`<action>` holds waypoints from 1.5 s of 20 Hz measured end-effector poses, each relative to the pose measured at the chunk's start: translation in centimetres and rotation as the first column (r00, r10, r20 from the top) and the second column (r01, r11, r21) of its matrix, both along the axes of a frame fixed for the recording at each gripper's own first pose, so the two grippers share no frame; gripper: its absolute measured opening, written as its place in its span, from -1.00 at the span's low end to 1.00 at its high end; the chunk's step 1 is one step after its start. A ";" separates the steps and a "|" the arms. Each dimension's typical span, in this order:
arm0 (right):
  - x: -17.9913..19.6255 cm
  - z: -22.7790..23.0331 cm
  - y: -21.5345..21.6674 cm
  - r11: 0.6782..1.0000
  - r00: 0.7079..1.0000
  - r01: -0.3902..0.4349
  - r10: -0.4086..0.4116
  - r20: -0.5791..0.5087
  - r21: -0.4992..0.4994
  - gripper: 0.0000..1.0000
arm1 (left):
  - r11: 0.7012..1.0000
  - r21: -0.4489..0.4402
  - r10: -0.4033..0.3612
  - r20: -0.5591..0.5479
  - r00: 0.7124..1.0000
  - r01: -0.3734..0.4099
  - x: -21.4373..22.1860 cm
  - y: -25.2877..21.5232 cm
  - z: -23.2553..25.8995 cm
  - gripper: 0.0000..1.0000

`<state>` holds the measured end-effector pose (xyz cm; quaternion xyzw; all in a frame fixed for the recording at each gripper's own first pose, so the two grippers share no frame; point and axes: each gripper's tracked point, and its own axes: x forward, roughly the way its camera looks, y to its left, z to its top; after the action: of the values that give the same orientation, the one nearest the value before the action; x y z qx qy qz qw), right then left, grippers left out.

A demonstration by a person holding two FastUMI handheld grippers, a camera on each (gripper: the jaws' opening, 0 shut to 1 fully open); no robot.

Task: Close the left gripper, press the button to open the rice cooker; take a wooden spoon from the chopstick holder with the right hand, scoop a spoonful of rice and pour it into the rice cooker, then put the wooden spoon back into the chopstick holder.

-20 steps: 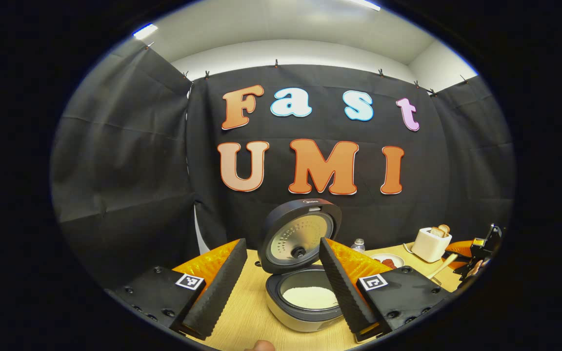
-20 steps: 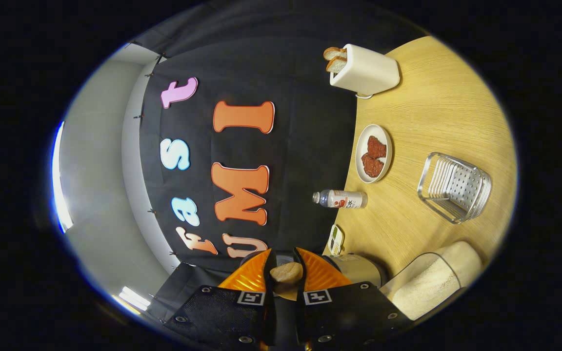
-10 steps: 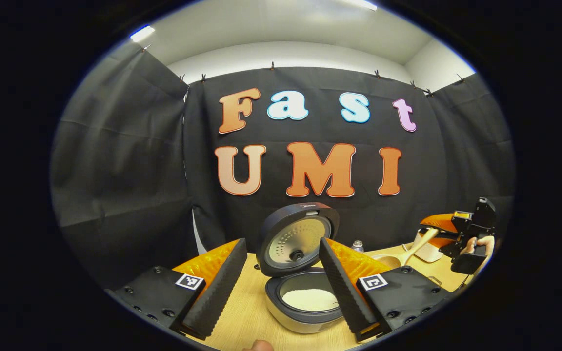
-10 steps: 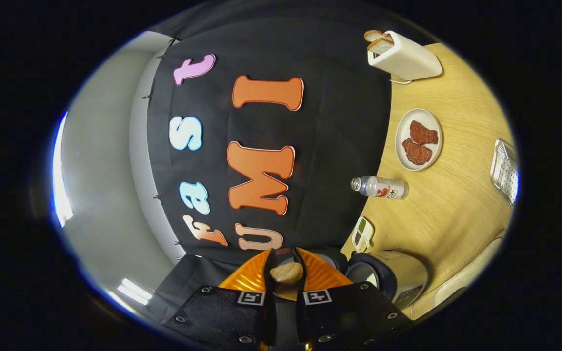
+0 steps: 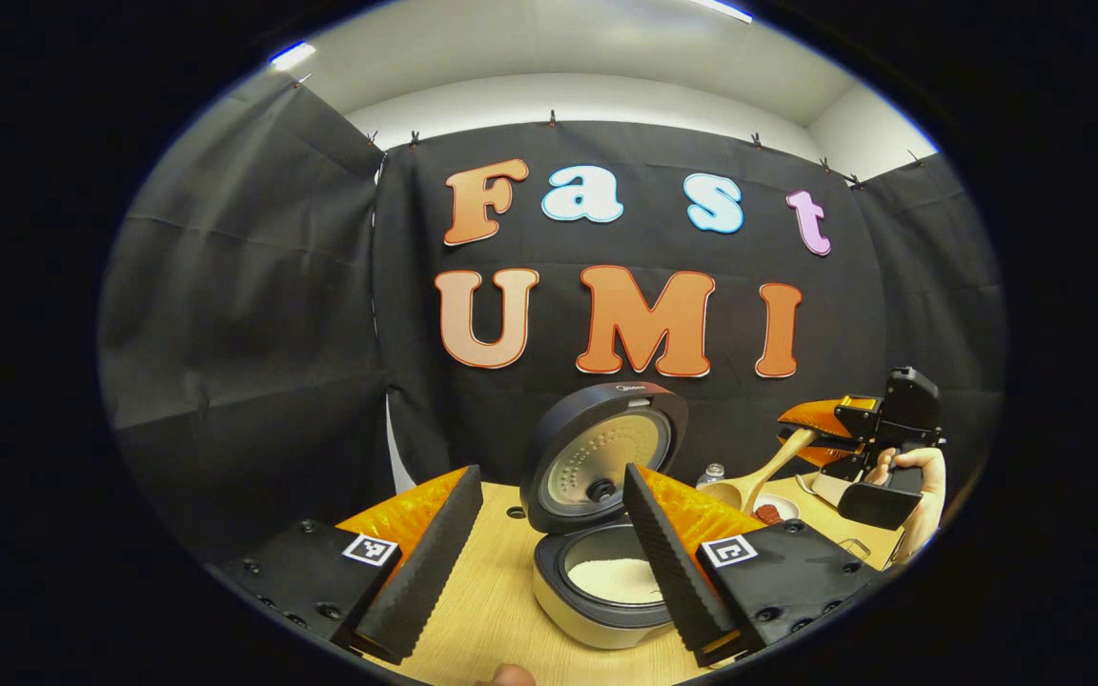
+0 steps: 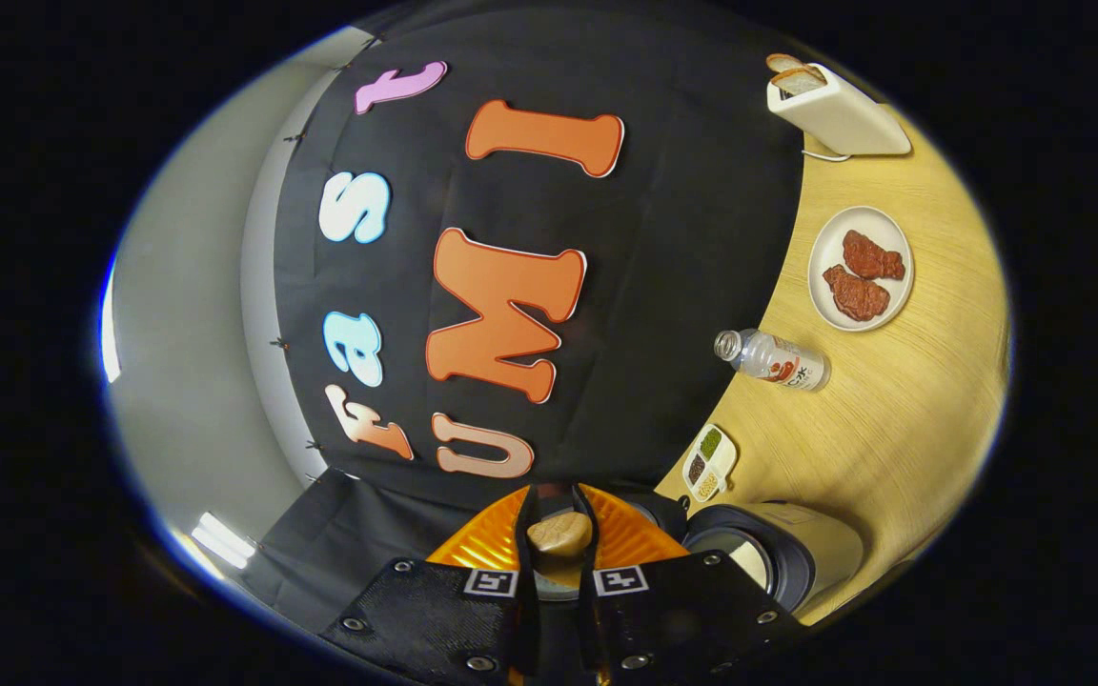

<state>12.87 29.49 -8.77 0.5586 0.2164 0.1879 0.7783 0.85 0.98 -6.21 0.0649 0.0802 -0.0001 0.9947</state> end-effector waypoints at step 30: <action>-1.7 3.4 4.6 0.936 0.961 -0.032 0.126 0.247 -0.352 -0.71 | 1.000 -0.028 0.013 -0.009 1.000 -0.014 0.0 2.6 -1.8 0.99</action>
<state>11.14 34.13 -5.37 0.3744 0.1618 0.2518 0.8776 0.89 3.57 -7.98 0.0505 0.0851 0.0052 0.9951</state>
